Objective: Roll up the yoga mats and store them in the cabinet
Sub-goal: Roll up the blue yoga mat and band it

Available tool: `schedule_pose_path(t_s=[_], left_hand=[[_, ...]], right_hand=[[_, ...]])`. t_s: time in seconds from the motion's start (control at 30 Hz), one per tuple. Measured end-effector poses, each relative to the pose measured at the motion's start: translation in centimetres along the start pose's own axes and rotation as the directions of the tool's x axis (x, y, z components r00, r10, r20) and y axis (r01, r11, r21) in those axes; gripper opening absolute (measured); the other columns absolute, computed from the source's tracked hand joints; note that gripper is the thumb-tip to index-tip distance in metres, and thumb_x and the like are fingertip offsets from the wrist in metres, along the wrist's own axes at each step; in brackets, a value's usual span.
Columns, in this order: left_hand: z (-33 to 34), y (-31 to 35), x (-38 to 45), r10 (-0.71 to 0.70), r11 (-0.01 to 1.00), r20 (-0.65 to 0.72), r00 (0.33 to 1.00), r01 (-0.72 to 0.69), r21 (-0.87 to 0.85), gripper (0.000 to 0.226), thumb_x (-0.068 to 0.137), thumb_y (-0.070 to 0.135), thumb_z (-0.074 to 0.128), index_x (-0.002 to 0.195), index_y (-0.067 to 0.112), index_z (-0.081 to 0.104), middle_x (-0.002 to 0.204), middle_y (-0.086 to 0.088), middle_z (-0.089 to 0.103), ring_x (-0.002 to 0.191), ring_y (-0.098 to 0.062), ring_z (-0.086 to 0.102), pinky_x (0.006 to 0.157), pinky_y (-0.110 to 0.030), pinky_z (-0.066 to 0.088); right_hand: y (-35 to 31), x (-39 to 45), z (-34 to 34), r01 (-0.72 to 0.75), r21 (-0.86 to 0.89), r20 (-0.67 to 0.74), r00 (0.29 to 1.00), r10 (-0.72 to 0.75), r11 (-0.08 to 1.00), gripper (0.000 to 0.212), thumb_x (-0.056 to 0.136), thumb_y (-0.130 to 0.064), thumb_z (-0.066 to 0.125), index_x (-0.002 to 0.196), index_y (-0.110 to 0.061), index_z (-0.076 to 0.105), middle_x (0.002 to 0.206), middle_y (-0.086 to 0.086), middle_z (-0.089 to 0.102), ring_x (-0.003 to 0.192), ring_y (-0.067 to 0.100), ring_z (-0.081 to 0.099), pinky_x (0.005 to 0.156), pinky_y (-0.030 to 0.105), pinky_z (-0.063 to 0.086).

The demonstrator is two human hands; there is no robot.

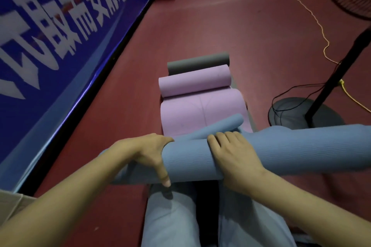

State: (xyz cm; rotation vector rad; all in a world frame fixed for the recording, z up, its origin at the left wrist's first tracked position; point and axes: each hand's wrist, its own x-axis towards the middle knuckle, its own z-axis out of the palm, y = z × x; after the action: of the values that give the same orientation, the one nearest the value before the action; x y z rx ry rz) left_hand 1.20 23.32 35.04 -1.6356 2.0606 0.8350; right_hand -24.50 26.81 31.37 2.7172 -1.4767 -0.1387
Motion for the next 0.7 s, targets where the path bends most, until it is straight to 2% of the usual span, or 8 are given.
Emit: schedule_pose_path(t_s=[0.1, 0.2, 0.27, 0.33, 0.43, 0.5, 0.6, 0.7], left_hand=[[1.9, 0.3, -0.3, 0.050, 0.990, -0.197, 0.979, -0.022, 0.143, 0.135, 0.032, 0.080, 0.084, 0.149, 0.035, 0.034, 0.133, 0.012, 0.051, 0.122, -0.014, 0.050, 0.103, -0.031, 0.046], [4.2, 1.1, -0.6, 0.111, 0.978, -0.327, 0.938, -0.046, 0.202, 0.150, 0.029, 0.088, 0.075, 0.156, 0.025, 0.026, 0.139, 0.007, 0.051, 0.128, -0.018, 0.050, 0.106, -0.030, 0.041], [4.5, 1.2, -0.2, 0.137, 0.975, -0.369, 0.919, -0.059, 0.215, 0.142, 0.028, 0.088, 0.072, 0.151, 0.028, 0.034, 0.136, 0.011, 0.054, 0.125, -0.016, 0.054, 0.105, -0.032, 0.043], [3.9, 1.2, 0.1, 0.141, 0.978, -0.384, 0.912, -0.069, 0.196, 0.119, 0.029, 0.082, 0.075, 0.136, 0.039, 0.044, 0.121, 0.019, 0.060, 0.110, -0.011, 0.061, 0.093, -0.033, 0.049], [2.3, 1.0, 0.5, 0.119, 0.988, -0.317, 0.941, -0.082, 0.129, 0.099, 0.033, 0.071, 0.083, 0.123, 0.043, 0.052, 0.105, 0.024, 0.066, 0.094, -0.005, 0.064, 0.084, -0.032, 0.052], [1.2, 0.6, 1.0, 0.107, 0.990, -0.253, 0.961, -0.079, 0.118, 0.097, 0.034, 0.069, 0.086, 0.122, 0.044, 0.053, 0.105, 0.024, 0.066, 0.094, -0.006, 0.064, 0.084, -0.032, 0.054], [0.8, 0.3, 1.8, 0.074, 0.994, -0.223, 0.972, -0.053, 0.097, 0.097, 0.034, 0.069, 0.087, 0.121, 0.043, 0.052, 0.107, 0.022, 0.065, 0.097, -0.008, 0.064, 0.086, -0.035, 0.055], [2.8, 0.5, 1.7, 0.108, 0.988, -0.394, 0.913, -0.053, 0.148, 0.112, 0.031, 0.078, 0.080, 0.130, 0.036, 0.051, 0.121, 0.015, 0.062, 0.111, -0.015, 0.061, 0.096, -0.034, 0.051]], right_hand=[[0.9, 1.2, -1.4, 0.055, -0.006, 0.065, 0.996, -0.054, 0.998, 0.070, 0.051, -0.025, 0.084, 0.109, -0.015, 0.047, 0.102, 0.006, 0.058, 0.089, 0.028, 0.058, 0.074, 0.038, 0.038], [1.7, 1.6, -2.5, 0.083, 0.011, 0.115, 0.990, -0.083, 0.997, 0.077, 0.055, -0.034, 0.091, 0.113, -0.016, 0.043, 0.109, 0.005, 0.057, 0.096, 0.027, 0.061, 0.074, 0.036, 0.034], [2.2, 1.6, -3.1, 0.080, 0.034, 0.115, 0.990, -0.083, 0.996, 0.079, 0.054, -0.037, 0.092, 0.113, -0.017, 0.043, 0.110, 0.004, 0.058, 0.098, 0.027, 0.061, 0.074, 0.035, 0.034], [2.5, 1.6, -2.7, 0.054, 0.072, 0.114, 0.992, -0.062, 0.996, 0.079, 0.054, -0.039, 0.091, 0.113, -0.018, 0.043, 0.111, 0.003, 0.057, 0.099, 0.026, 0.060, 0.075, 0.035, 0.033], [2.0, 1.2, -1.2, 0.013, 0.092, 0.054, 0.998, -0.018, 0.996, 0.084, 0.053, -0.036, 0.087, 0.122, -0.019, 0.043, 0.117, 0.004, 0.052, 0.104, 0.028, 0.056, 0.081, 0.038, 0.035], [1.2, 1.2, -0.1, 0.007, -0.002, 0.034, 0.999, -0.007, 1.000, 0.101, 0.051, -0.025, 0.085, 0.139, -0.015, 0.036, 0.125, 0.009, 0.050, 0.107, 0.033, 0.054, 0.091, 0.045, 0.036], [1.0, 2.1, -0.2, 0.010, -0.038, 0.072, 0.997, -0.007, 0.999, 0.097, 0.060, -0.019, 0.081, 0.142, -0.015, 0.030, 0.121, 0.009, 0.052, 0.107, 0.033, 0.054, 0.089, 0.045, 0.036], [2.3, 4.1, -1.0, 0.039, 0.001, 0.139, 0.990, -0.039, 0.999, 0.098, 0.053, -0.031, 0.089, 0.135, -0.021, 0.037, 0.119, 0.005, 0.056, 0.105, 0.031, 0.060, 0.086, 0.042, 0.042]])
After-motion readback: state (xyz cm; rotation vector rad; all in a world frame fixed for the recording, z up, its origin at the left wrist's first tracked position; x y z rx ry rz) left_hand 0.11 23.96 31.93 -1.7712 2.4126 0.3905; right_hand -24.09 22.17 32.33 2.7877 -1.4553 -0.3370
